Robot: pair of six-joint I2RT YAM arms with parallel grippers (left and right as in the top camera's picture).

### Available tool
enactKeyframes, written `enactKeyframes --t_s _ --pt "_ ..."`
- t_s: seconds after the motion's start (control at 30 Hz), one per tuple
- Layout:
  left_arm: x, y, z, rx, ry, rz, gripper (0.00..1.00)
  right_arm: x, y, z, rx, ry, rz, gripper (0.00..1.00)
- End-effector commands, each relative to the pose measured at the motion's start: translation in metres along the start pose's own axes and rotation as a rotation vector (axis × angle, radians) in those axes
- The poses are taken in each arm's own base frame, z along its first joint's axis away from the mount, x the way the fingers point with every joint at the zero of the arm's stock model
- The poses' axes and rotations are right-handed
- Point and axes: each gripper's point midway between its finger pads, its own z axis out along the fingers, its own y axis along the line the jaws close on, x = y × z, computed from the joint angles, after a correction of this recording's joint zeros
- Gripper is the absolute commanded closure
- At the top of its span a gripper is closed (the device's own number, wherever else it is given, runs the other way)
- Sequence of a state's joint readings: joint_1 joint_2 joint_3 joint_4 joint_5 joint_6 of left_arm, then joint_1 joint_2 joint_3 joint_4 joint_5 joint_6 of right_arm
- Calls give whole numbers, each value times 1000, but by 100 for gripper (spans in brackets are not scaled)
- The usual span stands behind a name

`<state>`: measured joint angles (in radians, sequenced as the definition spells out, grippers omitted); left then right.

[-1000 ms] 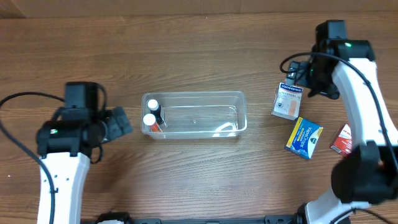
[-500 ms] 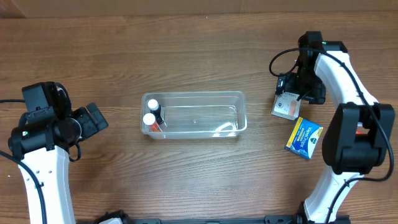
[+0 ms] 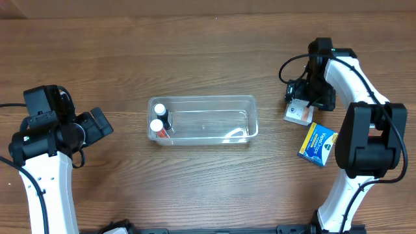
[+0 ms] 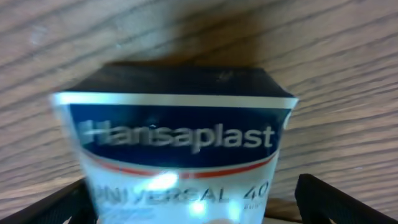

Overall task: Pack container
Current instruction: 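Grasp the white Hansaplast box with the right gripper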

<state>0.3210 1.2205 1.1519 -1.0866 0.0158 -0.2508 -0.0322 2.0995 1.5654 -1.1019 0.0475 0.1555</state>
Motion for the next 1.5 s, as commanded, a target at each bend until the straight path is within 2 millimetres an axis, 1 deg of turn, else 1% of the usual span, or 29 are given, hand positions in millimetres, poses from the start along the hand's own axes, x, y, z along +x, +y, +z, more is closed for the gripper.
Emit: enactKeyframes --t_s 0.0,0.07,0.17,0.23,0.3,0.57,0.7,0.77,0.87,0.97,1.0,1.37,1.47 --pt "0 -1 0 9 3 19 0 10 0 15 -10 27 -6 0" --pt "0 -1 0 9 3 19 0 11 0 18 -10 27 -6 0" --pt "0 -1 0 9 3 19 0 10 0 18 -11 24 -5 1" --pt "0 -1 0 9 3 19 0 10 0 18 -11 22 -5 5" --pt "0 -1 0 9 3 19 0 9 0 18 -12 20 -5 6" --pt "0 -1 0 9 3 19 0 9 0 18 -12 18 -5 6" --pt "0 -1 0 9 3 19 0 9 0 18 -12 18 -5 9" --pt "0 -1 0 9 2 19 0 9 0 18 -12 20 -5 8" --pt "0 -1 0 9 2 19 0 10 0 18 -10 25 -5 2" --pt "0 -1 0 9 2 19 0 12 -1 18 -9 30 -5 2" --pt "0 -1 0 9 2 19 0 12 -1 18 -8 34 -5 0" --pt "-2 -1 0 11 -3 19 0 14 0 16 -10 39 -11 0" --pt "-3 -2 0 12 -7 19 0 14 6 14 -49 45 -36 0"
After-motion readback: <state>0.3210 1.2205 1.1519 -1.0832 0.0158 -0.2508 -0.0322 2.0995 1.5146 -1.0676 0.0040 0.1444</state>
